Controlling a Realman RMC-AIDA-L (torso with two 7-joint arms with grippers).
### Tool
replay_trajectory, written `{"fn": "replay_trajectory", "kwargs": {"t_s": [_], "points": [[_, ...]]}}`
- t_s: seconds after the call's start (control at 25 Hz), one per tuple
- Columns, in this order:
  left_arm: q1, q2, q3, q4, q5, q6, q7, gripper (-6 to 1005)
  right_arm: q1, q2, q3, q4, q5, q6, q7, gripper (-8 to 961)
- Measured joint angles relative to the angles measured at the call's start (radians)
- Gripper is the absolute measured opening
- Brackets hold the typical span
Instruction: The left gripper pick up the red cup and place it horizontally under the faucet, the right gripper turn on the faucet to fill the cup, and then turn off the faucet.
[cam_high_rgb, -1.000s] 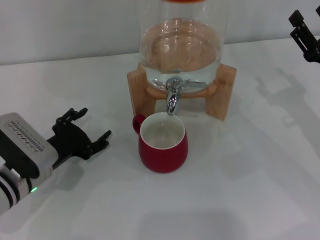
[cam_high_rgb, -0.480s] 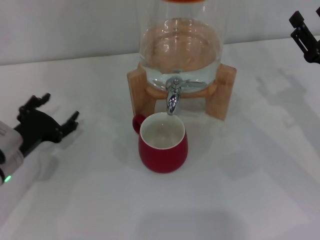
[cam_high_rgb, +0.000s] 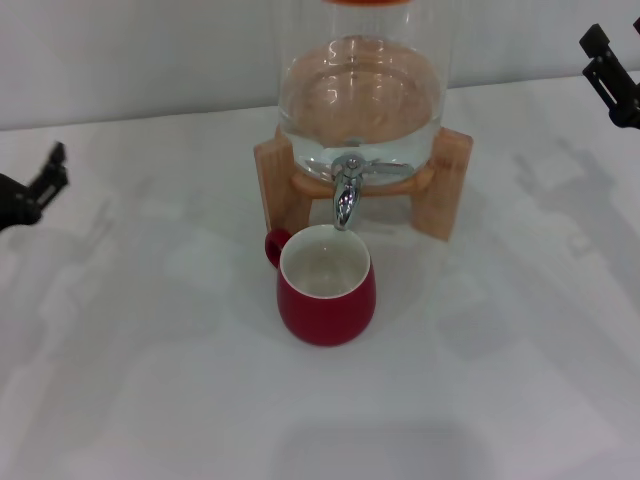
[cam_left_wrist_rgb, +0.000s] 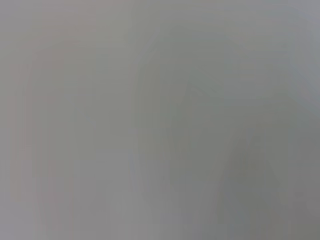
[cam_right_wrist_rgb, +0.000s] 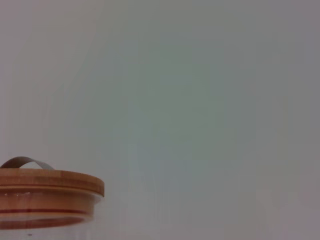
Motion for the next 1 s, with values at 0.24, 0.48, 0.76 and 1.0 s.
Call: {"fn": "replay_trajectory", "kwargs": {"t_s": [0.24,0.48,0.76,1.0], "points": [[0.047,-0.004,-0.005,0.014,-0.139,-0.140,-0.003,837,-0.005,-0.001,-0.001,0.001,0.000,0.000,0.000,719],[0.066,-0.006,-0.007,0.132,-0.327,-0.333,-0.004,836,-0.010,-0.005,-0.001,0.002,0.000,-0.002,0.002,718],[0.113,-0.008,-0.008,0.212,-0.439,-0.399,0.000,835,-0.026,-0.010,-0.016,0.003,-0.001,-0.008,0.008,718],[0.159,-0.012,-0.008,0.271,-0.503,-0.446,0.000,834,-0.043,-0.012,-0.110,-0.001,-0.002,-0.020,0.021,718]]}}
